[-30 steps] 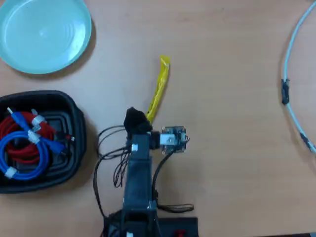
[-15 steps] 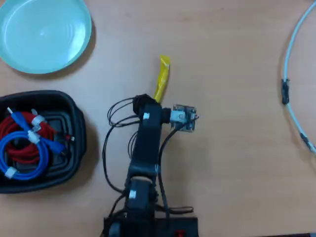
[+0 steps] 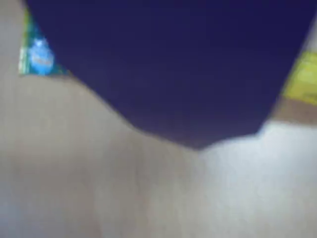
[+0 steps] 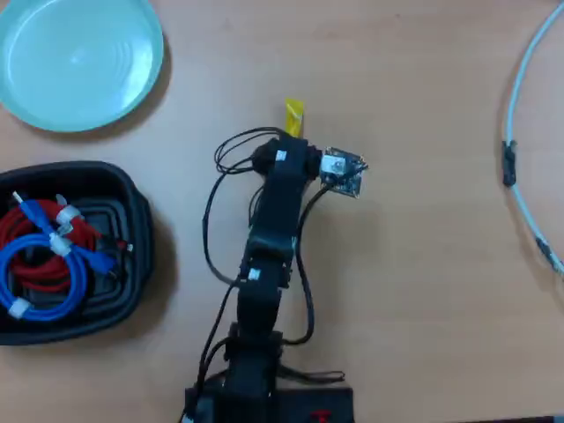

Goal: Pick up the yellow instant coffee stick, then put it in the black bowl

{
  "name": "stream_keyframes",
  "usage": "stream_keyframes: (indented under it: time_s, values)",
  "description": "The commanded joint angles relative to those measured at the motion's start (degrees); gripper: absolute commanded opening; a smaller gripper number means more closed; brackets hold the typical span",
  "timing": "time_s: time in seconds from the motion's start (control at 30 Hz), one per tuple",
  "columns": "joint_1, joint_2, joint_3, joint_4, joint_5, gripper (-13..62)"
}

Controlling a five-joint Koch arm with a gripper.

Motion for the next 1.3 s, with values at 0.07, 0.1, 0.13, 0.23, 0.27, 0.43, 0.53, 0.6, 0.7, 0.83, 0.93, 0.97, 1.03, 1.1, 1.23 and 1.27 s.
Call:
stream_keyframes:
  time_s: [0.07, 0.1, 0.13, 0.23, 0.27, 0.43, 0.53, 0.6, 0.7, 0.83, 0.93, 0.97, 1.03, 1.1, 1.23, 1.27]
  values:
    - [1.2, -1.8, -4.5, 2.0, -1.1, 47.8]
    - [1.2, -2.1, -4.5, 2.0, -1.1, 47.8]
    - [1.1, -2.6, -4.5, 2.0, -1.1, 47.6]
    - [1.1, -3.9, -4.7, 1.7, -1.1, 47.6]
    - [1.0, -4.3, -5.3, 1.7, -1.1, 47.6]
    - [-0.5, -8.0, -8.9, 2.1, -0.9, 47.6]
    - [-0.7, -8.6, -9.4, 2.7, -0.9, 47.7]
    - [-0.8, -8.6, -9.3, 3.0, -0.9, 47.7]
    - [-1.0, -8.6, -9.1, 3.3, -0.8, 47.6]
    - [-1.9, -8.7, -9.3, 4.5, -0.5, 47.6]
    - [-2.2, -8.8, -9.3, 5.4, -0.4, 47.6]
    - [-2.2, -8.8, -9.3, 5.6, -0.4, 47.5]
    - [-2.3, -8.8, -9.2, 5.9, -0.4, 47.2]
    - [-2.5, -9.0, -9.2, 6.0, -0.4, 44.6]
    - [-3.0, -9.4, -9.5, 6.6, -0.4, 33.0]
    - [-3.0, -9.6, -9.4, 6.7, -0.4, 29.4]
